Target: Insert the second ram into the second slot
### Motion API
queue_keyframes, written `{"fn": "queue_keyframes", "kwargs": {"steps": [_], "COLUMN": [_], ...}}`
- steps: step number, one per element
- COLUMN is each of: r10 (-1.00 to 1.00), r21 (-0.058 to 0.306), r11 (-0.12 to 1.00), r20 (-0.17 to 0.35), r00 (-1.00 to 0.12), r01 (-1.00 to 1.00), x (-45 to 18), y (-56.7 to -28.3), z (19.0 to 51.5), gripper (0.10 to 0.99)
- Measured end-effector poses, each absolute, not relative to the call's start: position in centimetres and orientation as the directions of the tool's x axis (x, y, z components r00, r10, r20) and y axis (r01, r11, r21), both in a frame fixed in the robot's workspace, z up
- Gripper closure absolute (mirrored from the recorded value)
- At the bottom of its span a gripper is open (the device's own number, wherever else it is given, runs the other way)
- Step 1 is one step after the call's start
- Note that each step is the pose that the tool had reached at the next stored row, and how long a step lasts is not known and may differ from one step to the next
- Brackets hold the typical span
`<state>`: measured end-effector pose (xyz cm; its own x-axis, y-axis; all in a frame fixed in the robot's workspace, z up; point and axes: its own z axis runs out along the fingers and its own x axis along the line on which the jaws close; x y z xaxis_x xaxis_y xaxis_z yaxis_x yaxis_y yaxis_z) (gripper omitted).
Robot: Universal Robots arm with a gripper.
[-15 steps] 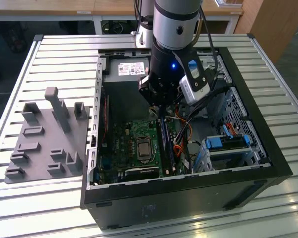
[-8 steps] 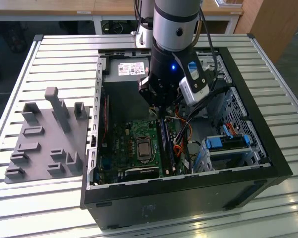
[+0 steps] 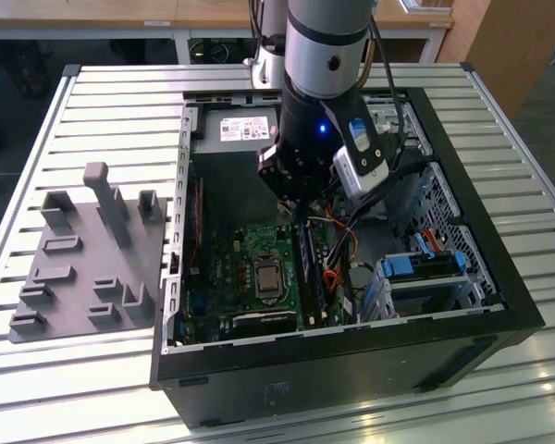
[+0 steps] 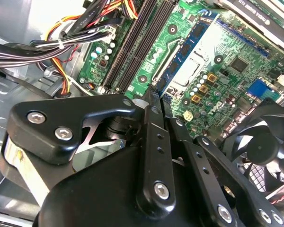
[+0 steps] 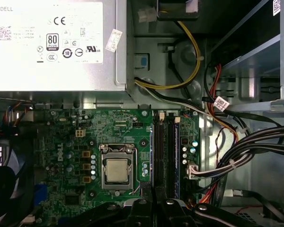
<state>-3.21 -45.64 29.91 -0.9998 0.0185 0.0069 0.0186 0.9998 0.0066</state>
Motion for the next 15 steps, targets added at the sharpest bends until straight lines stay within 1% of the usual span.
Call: {"fn": "queue_keyframes", "kwargs": {"steps": [15], "r10": [0.019], "r21": [0.007], "r11": [1.0], "r20": [0.007], "r00": [-1.0], "r01": [0.019], "x": [-3.21], "y": [-45.64], "z": [29.32], "gripper": [0.949]}}
